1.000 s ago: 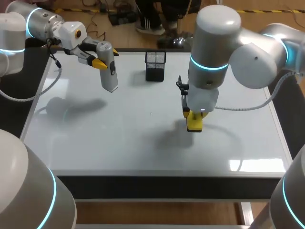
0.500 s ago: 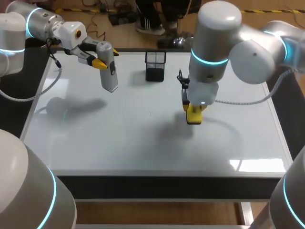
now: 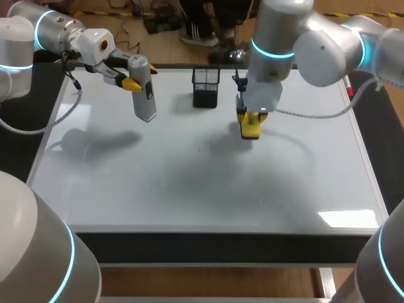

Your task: Pick up the inspection probe, press it on each red-marked spot on the whiteboard one by one, put down the probe, pick up the eraser, and wipe off all the red marks.

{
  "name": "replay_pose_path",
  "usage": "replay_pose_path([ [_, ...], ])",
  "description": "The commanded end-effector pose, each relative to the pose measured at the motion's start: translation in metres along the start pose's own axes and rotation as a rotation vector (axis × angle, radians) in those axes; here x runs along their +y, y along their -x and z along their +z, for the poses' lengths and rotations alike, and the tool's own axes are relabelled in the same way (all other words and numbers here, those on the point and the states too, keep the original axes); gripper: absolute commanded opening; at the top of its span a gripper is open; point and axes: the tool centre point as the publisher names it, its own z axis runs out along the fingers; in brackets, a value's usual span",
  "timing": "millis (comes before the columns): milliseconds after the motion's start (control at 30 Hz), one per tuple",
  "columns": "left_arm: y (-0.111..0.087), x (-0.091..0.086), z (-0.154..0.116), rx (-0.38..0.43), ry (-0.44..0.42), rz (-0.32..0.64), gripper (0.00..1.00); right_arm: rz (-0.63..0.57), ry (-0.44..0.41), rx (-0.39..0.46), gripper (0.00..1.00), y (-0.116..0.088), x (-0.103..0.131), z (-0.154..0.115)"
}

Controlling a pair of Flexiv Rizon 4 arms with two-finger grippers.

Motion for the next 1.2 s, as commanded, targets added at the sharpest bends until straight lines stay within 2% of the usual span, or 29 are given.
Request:
replay_pose_path([
  [33, 0.000, -0.001, 0.000, 0.002, 0.001, -0.001, 0.00, -0.003, 0.048, 0.009, 0.00, 0.005, -0.039, 0.009],
  [567, 0.000, -0.001, 0.000, 0.002, 0.001, -0.001, 0.00, 0.024, 0.043, 0.039, 0.00, -0.003, -0.108, 0.011],
  [767, 0.000, -0.001, 0.000, 0.002, 0.001, -0.001, 0.00, 0.028, 0.049, 0.049, 0.00, -0.008, -0.119, 0.015],
  [1200, 0.000, -0.001, 0.000, 0.002, 0.001, -0.001, 0.00, 0.040, 0.054, 0.055, 0.00, -0.013, -0.125, 0.024],
])
